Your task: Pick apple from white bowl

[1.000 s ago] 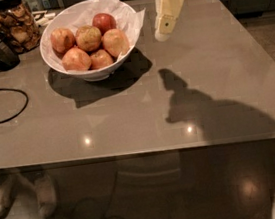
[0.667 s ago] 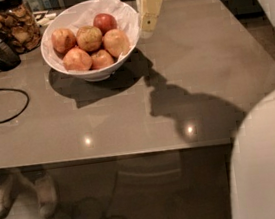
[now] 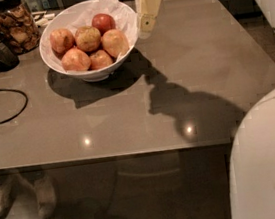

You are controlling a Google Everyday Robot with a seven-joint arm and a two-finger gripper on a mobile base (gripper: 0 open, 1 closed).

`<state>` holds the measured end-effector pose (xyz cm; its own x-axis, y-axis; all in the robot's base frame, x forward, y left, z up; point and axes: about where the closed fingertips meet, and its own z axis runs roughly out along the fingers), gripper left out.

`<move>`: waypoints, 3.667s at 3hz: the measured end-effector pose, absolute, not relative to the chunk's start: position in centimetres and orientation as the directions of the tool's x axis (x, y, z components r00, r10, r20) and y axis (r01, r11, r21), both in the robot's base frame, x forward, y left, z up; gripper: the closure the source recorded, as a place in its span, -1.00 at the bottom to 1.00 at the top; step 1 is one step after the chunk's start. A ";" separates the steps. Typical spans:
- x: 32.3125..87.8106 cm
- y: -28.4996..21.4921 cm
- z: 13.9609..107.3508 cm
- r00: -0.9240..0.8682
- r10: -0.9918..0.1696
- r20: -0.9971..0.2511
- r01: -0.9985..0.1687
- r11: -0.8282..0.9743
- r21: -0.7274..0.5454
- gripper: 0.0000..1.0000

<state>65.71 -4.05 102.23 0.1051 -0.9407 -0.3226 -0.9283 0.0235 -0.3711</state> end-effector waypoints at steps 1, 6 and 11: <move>66.5 -4.2 101.4 0.075 -0.941 -0.330 -0.934 0.050 -0.354 -1.00; 72.3 -1.6 99.7 0.077 -0.925 -0.371 -0.937 0.060 -0.343 -0.64; 72.8 0.7 96.6 0.088 -0.911 -0.402 -0.963 0.025 -0.269 -0.54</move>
Offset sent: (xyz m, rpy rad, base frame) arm 0.0430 0.0033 -0.0176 0.0053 0.0653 -0.0418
